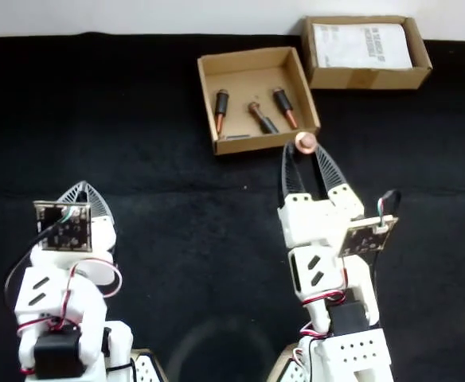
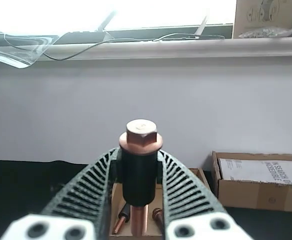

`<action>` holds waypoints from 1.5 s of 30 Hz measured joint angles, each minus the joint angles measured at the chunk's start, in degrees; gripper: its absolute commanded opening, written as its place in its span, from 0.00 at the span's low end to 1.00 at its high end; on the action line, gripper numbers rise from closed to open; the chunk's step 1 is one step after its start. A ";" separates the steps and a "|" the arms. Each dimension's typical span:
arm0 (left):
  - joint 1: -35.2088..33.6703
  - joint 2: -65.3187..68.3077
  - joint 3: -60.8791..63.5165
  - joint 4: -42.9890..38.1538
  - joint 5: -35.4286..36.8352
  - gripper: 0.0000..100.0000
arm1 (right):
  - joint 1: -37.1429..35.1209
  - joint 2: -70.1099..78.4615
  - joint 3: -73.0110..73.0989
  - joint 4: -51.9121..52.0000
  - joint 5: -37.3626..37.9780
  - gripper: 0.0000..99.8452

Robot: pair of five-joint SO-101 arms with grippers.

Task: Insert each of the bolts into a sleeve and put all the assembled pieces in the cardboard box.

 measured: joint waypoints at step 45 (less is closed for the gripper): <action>-0.09 0.00 22.95 -3.34 13.54 0.01 | -0.26 121.49 -93.80 0.00 0.70 0.01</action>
